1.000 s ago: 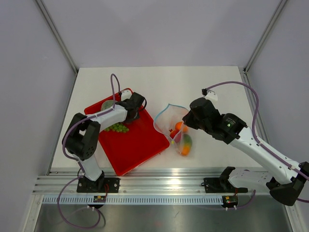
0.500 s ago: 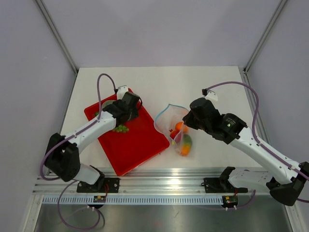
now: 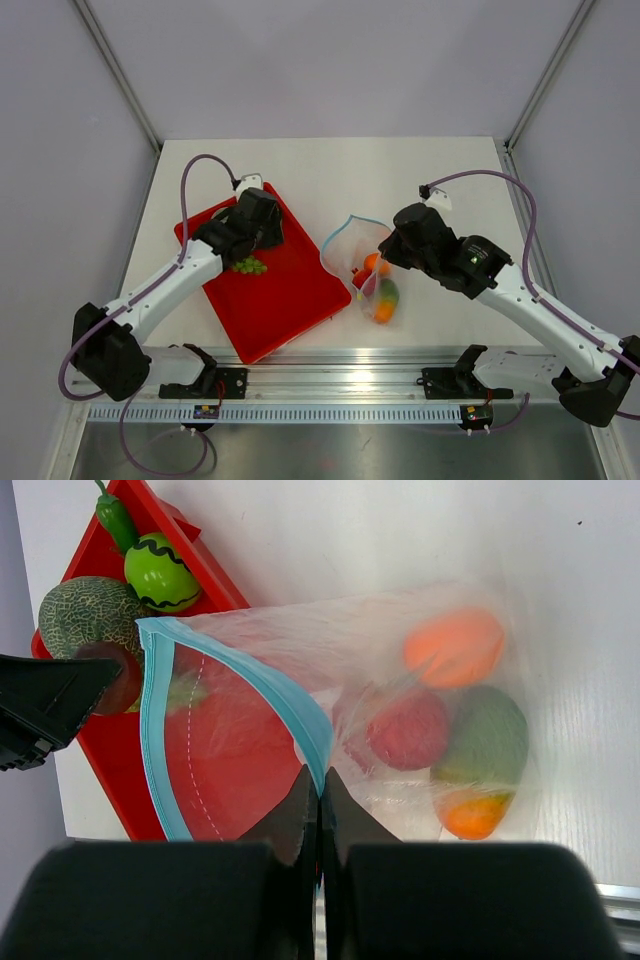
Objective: Place the food in the zip-top bag and seal the zipper
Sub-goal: Pick up the fake fruit from the bin, then place the fake fruit in the zipper food storage bag.
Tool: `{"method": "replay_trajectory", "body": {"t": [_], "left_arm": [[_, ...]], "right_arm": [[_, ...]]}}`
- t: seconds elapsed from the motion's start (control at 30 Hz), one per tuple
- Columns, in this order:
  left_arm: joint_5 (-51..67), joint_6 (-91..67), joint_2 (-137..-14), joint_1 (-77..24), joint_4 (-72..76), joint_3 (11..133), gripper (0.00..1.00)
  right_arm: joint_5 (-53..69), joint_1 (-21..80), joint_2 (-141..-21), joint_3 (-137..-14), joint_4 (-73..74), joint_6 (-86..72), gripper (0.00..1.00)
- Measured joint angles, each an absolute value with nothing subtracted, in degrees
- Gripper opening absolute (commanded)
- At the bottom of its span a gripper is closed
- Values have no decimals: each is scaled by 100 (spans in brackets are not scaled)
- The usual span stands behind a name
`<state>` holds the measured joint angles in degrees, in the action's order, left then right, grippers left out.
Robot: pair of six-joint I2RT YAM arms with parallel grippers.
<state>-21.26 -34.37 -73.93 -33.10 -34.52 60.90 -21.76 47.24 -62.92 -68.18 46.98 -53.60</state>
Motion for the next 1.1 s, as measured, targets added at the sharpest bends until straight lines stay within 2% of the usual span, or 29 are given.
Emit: {"method": "replay_trajectory", "body": {"t": [0.4, 0.73, 0.9, 1.1], "left_arm": [[-1575, -3131, -7266, -3312, -3601, 6101, 44], [-366, -2738, -6659, -3321, -3688, 5922, 45], [242, -2561, -6504, -3509, -3990, 6709, 45], [624, -2440, -6705, -4215, -3894, 7948, 45]], "right_arm": [[-2156, 4724, -6287, -6788, 4694, -5376, 0], [-2147, 4724, -6287, -6777, 4654, -5378, 0], [-2130, 4724, -6287, -6775, 4628, -5378, 0], [-2064, 4724, -6296, -6746, 4565, -5380, 0]]}}
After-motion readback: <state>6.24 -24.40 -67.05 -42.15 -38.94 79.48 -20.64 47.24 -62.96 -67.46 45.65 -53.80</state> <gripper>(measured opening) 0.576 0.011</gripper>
